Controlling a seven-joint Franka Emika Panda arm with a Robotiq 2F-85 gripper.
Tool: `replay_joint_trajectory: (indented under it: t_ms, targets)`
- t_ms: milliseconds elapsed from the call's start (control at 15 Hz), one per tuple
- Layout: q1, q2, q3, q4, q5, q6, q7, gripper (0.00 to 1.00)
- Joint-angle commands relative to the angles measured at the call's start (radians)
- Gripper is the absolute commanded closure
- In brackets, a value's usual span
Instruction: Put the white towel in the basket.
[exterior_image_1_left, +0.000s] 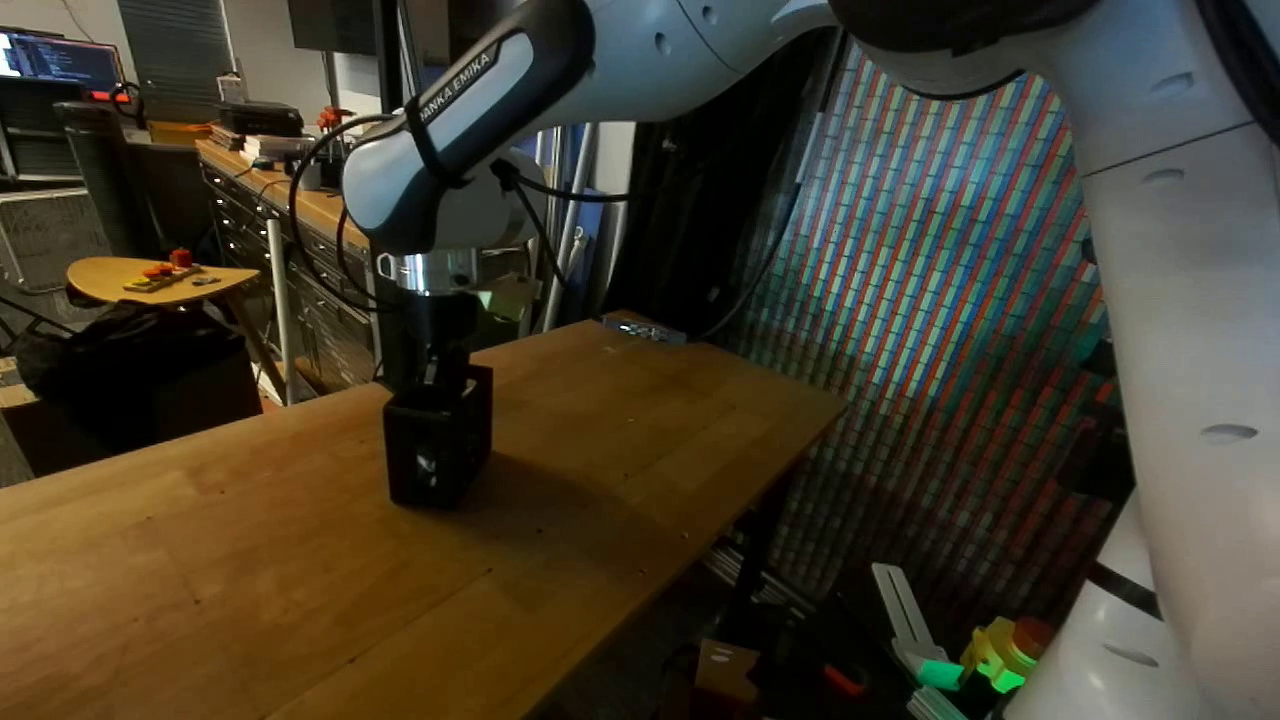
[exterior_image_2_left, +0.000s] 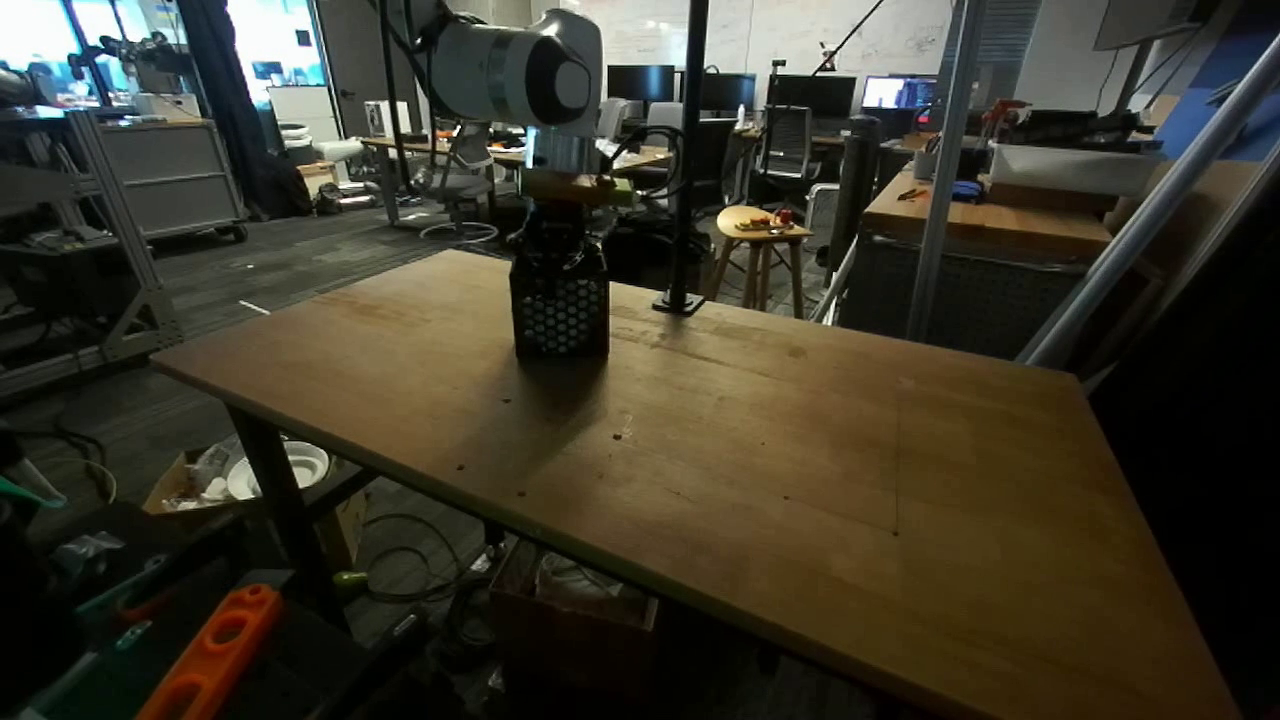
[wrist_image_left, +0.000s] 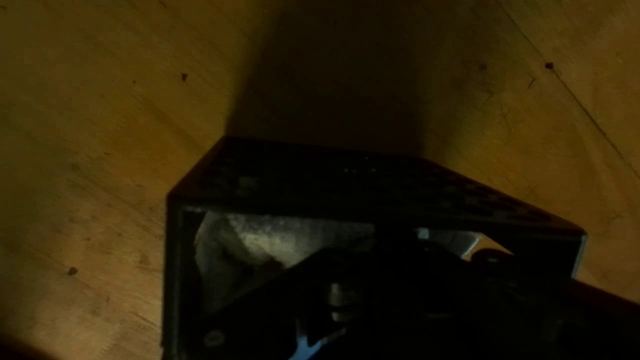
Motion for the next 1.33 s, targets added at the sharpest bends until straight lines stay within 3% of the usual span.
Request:
replay_joint_trajectory:
  t_ms: [0, 600, 1267]
  targets:
    - [-0.030, 0.066, 0.024, 0.063, 0.035, -0.005, -0.052, 1.00]
    - [-0.042, 0.125, 0.043, 0.097, 0.080, 0.000, -0.081, 1.00]
    - [-0.026, 0.022, 0.023, 0.034, 0.050, 0.007, -0.048, 1.00]
